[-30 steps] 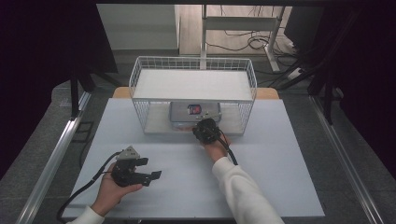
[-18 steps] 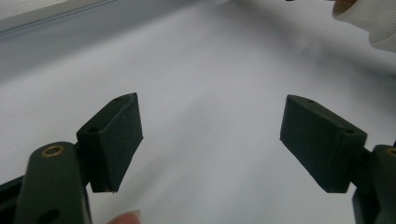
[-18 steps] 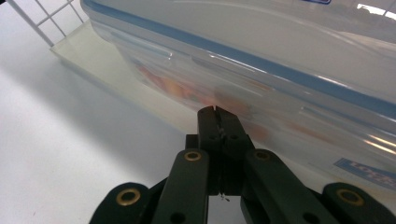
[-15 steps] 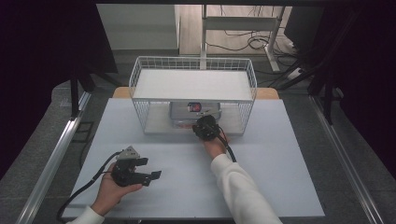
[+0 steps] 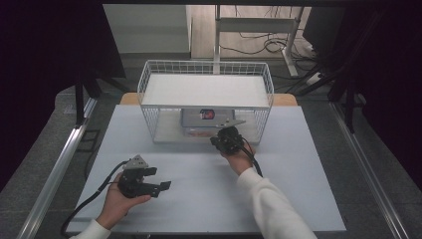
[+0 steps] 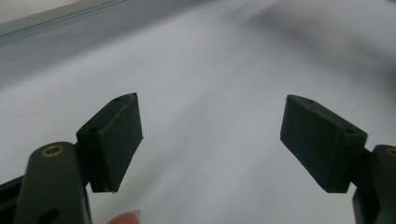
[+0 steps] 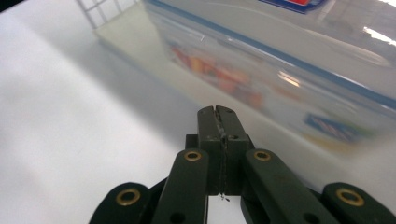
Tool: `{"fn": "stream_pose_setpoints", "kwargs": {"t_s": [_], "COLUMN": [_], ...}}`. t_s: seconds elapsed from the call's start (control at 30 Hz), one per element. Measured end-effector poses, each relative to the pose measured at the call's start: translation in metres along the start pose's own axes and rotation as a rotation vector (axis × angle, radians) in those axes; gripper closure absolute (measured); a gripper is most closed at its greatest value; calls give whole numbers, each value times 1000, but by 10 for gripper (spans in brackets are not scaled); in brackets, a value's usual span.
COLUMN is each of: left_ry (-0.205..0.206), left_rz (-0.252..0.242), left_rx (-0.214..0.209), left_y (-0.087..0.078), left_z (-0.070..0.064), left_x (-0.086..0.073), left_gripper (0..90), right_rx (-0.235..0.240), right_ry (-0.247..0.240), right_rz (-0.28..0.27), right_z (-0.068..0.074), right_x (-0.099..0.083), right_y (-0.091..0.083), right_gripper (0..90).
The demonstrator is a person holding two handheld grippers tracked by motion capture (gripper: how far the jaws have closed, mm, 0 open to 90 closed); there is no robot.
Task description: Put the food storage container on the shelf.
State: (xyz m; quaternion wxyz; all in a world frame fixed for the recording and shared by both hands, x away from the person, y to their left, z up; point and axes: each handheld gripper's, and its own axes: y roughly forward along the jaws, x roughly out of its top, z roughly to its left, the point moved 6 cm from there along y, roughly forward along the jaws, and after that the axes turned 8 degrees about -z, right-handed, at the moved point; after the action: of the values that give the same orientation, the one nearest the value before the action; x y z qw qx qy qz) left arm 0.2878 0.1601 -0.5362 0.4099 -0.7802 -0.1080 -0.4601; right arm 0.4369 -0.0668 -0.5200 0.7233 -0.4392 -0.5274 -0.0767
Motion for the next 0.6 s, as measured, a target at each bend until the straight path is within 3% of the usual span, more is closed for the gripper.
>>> {"fn": "stream_pose_setpoints", "kwargs": {"t_s": [0.07,0.2,0.23,0.33,0.37,0.43,0.5,0.53,0.6], "left_ry": [8,11,10,7,-3,5,16,30,37], "left_rz": [6,10,10,-2,-15,-15,-13,-12,-11], "left_rx": [6,19,23,19,24,37,45,57,60], "left_y": [2,3,3,2,2,0,-1,-2,-2], "left_z": [0,0,-1,-4,-4,-3,-3,-3,-4], "left_x": [-1,-2,-3,-2,-1,-1,-2,-3,-4], "left_gripper": [206,206,206,208,208,208,208,208,208], "right_rx": [20,36,52,68,83,98,100,83,78], "right_ry": [-14,-12,-13,-29,-37,-30,-28,-35,-28], "right_rz": [-6,-19,-25,-27,-31,-32,-23,5,10], "right_z": [-1,-1,0,1,1,0,-2,-6,-7], "right_x": [-4,-12,-20,-27,-37,-48,-55,-72,-76], "right_y": [-25,-46,-61,-74,-88,-102,-108,-121,-126], "right_gripper": [891,891,891,891,891,891,891,891,891]}}
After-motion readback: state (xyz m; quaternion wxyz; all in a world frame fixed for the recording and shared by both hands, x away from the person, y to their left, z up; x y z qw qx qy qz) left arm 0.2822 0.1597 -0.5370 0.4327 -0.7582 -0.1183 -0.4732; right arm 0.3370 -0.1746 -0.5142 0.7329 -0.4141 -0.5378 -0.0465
